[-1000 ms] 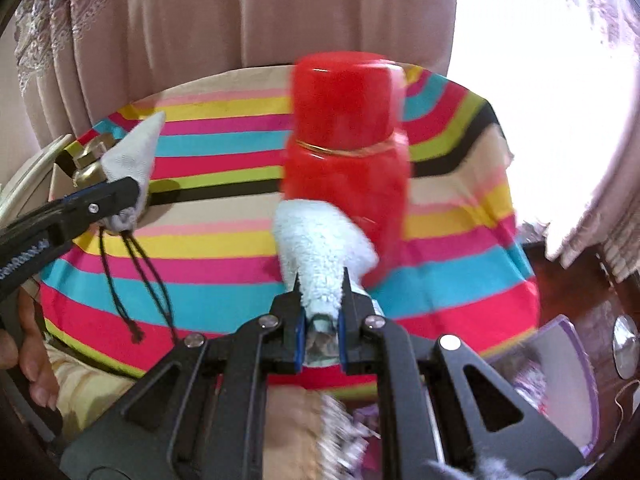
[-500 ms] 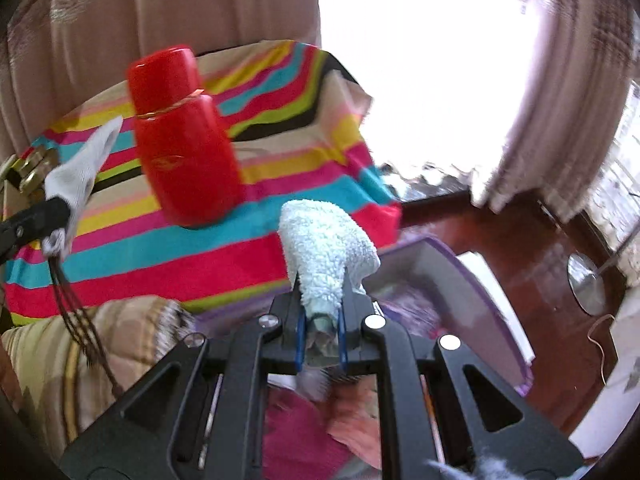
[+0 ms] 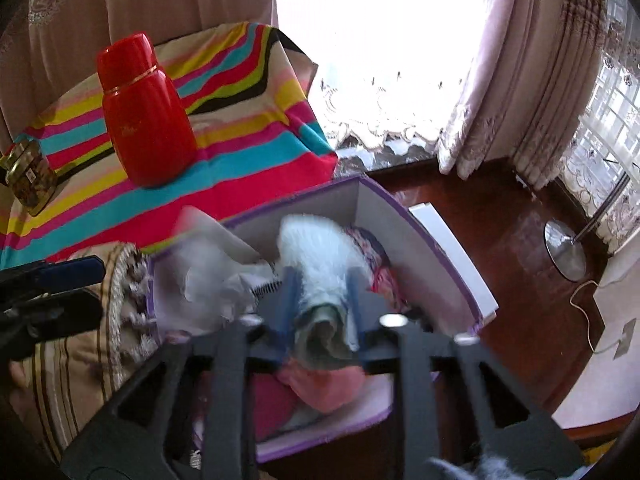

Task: Organize soft objects
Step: 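Carry both items into the white box and open both grippers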

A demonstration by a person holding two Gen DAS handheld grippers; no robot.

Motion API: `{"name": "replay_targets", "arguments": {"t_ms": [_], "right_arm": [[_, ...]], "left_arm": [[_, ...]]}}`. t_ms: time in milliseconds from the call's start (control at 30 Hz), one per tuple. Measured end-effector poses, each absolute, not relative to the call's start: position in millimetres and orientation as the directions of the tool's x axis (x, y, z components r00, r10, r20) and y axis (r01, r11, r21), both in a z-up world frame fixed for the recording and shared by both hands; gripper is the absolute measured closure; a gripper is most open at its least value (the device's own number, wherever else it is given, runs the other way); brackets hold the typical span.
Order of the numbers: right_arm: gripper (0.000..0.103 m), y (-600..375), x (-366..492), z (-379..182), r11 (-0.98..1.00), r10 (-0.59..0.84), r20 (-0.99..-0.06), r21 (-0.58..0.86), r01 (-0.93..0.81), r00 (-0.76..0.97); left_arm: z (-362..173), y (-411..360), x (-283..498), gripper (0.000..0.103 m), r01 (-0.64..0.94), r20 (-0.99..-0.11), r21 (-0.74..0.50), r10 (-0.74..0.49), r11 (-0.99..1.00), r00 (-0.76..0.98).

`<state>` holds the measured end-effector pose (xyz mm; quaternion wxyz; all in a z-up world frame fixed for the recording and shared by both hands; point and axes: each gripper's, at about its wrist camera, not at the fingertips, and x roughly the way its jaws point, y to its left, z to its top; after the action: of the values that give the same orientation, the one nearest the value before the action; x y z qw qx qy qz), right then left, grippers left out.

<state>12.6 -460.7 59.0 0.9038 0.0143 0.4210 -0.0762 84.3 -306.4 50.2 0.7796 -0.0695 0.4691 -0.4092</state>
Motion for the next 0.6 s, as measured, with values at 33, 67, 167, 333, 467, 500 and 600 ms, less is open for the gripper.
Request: {"name": "replay_targets", "arguments": {"t_ms": [33, 67, 167, 333, 467, 500, 600], "right_arm": [[0.042, -460.4, 8.0, 59.3, 0.988, -0.126, -0.762, -0.039, 0.149, 0.635], [0.035, -459.6, 2.2, 58.9, 0.988, -0.127, -0.757, -0.040, 0.149, 0.640], [0.032, -455.5, -16.3, 58.0, 0.988, -0.138, -0.757, -0.058, 0.144, 0.639], [0.032, -449.2, -47.3, 55.3, 0.983, -0.175, -0.747, -0.091, 0.162, 0.641], [0.030, -446.9, -61.1, 55.5, 0.980, -0.193, -0.737, -0.109, 0.168, 0.647], [0.030, -446.6, -61.8, 55.9, 0.979, -0.200, -0.737, -0.117, 0.169, 0.646], [0.030, -447.9, -62.0, 57.7, 0.977, -0.206, -0.739, -0.122, 0.174, 0.642]], "left_arm": [[49.4, -306.5, 82.7, 0.039, 0.568, -0.679, -0.491, -0.699, 0.661, 0.226], [48.1, -302.9, 78.0, 0.039, 0.561, -0.680, -0.494, -0.697, 0.664, 0.227], [45.3, -291.7, 59.1, 0.038, 0.530, -0.702, -0.477, -0.667, 0.701, 0.251], [37.9, -285.2, 24.0, 0.031, 0.500, -0.749, -0.408, -0.593, 0.763, 0.294], [28.2, -295.8, 8.3, 0.023, 0.516, -0.790, -0.328, -0.530, 0.791, 0.309], [27.1, -298.1, 8.4, 0.021, 0.518, -0.795, -0.322, -0.523, 0.792, 0.306], [23.1, -295.7, 13.1, 0.020, 0.503, -0.796, -0.332, -0.523, 0.798, 0.305]]}}
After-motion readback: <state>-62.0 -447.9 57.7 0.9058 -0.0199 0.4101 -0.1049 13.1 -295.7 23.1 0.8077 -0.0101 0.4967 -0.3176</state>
